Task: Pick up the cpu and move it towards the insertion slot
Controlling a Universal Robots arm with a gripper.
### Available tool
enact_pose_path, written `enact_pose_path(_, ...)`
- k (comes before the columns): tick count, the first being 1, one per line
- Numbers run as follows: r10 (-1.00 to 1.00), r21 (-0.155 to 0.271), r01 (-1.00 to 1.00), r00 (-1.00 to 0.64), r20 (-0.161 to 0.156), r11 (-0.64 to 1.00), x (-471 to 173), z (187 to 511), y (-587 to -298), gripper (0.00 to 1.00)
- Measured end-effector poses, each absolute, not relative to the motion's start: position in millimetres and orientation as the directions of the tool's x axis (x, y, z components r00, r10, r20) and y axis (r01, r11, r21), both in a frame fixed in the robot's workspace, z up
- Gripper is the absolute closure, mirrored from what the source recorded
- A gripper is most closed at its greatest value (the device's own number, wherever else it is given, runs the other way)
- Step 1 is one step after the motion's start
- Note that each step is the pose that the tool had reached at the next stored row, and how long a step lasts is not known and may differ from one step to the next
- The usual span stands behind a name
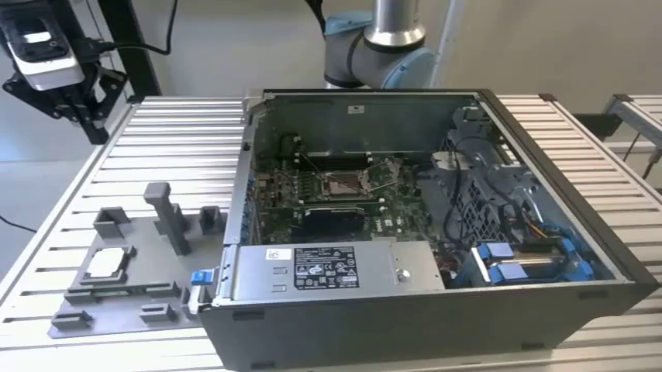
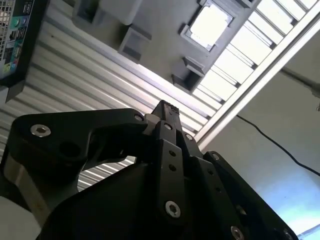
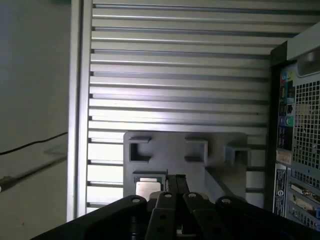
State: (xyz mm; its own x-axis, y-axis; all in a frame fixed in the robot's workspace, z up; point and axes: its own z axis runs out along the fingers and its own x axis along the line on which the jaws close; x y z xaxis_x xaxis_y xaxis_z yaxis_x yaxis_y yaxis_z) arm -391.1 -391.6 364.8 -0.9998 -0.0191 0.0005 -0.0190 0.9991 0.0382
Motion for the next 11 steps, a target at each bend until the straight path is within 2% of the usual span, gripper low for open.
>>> enact_pose_path(11, -0.019, 0.038, -0.019, -1.0, 0.001, 0.999, -400.8, 364.8, -391.8, 1.0)
